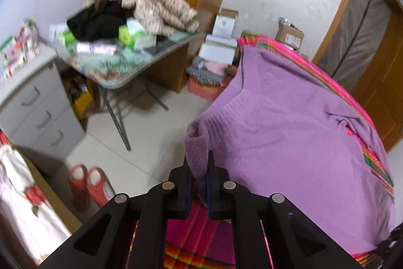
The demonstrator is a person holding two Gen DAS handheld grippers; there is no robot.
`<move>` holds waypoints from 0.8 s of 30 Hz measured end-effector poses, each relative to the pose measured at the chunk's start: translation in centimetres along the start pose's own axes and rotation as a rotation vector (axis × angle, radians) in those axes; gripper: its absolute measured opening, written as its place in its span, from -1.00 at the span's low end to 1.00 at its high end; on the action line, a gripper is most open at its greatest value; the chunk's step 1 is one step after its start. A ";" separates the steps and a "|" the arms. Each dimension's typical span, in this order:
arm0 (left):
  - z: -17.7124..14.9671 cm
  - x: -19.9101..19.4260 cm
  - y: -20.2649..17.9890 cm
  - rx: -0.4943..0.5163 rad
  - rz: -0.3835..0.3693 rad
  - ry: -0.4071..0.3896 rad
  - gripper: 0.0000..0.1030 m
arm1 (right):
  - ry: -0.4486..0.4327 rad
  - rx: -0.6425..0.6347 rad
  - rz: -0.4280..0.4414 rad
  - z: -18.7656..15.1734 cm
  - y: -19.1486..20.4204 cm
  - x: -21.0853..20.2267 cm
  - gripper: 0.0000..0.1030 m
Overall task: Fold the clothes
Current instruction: 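Open the left gripper to release the hem onto the bed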
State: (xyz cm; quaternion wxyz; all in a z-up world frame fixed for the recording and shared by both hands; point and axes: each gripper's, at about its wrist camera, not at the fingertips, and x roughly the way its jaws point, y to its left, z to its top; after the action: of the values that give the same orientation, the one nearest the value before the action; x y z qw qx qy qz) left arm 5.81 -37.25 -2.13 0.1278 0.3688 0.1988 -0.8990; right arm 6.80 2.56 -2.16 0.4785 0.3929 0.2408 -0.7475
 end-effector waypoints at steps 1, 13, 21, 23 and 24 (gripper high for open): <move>-0.1 0.3 0.3 -0.011 -0.011 0.009 -0.83 | -0.011 0.009 -0.002 0.0 -0.2 -0.4 -0.94; -0.1 -3.4 0.6 0.009 0.079 -0.067 -0.68 | -0.137 0.311 -0.169 -1.0 -8.2 -5.2 -0.48; 1.4 -4.9 -1.8 -0.013 0.103 -0.130 -0.62 | -0.139 0.456 -0.283 -2.7 -12.3 -6.4 -0.48; 1.7 -4.9 -4.4 0.029 0.048 -0.135 -0.59 | -0.185 0.472 -0.300 -2.3 -13.5 -7.7 -0.48; 1.7 -4.8 -6.0 0.053 0.015 -0.134 -0.56 | -0.211 0.478 -0.305 -2.0 -14.1 -8.4 -0.48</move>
State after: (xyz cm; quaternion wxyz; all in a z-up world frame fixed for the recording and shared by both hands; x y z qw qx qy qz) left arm 5.84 -32.32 3.94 0.1379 0.3126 0.1632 -0.9256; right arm -3.28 14.39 3.32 0.2771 0.3739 0.0631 -0.8828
